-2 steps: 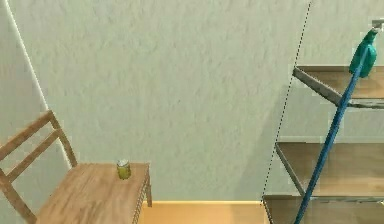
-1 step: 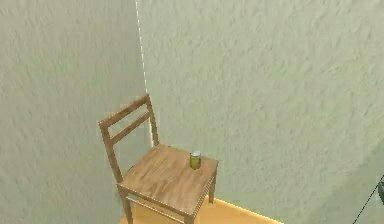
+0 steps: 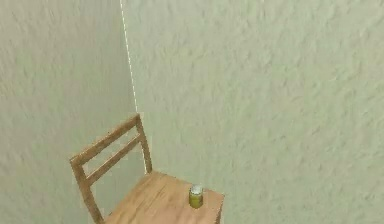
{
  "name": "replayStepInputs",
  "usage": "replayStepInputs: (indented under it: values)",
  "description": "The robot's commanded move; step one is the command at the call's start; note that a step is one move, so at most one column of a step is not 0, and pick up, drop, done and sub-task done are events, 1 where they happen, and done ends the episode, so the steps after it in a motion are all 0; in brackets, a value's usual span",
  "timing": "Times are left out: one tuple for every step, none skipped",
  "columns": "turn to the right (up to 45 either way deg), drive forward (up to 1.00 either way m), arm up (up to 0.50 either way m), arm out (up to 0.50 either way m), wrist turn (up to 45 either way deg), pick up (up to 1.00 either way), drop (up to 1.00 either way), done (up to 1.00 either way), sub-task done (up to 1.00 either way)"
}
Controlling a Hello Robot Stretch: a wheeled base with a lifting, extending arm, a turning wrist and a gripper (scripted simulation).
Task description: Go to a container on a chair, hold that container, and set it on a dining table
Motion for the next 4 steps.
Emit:
replayStepInputs:
  values:
    - [-45.0,0.0,0.0,0.0,0.0,0.0,0.0,0.0,0.0]
    - [-39.0,0.0,0.0,0.0,0.0,0.0,0.0,0.0,0.0]
    - [0.0,0.0,0.5,0.0,0.0,0.0,0.0,0.0,0.0]
    - [0.0,0.0,0.04,0.0,0.0,0.0,0.0,0.0,0.0]
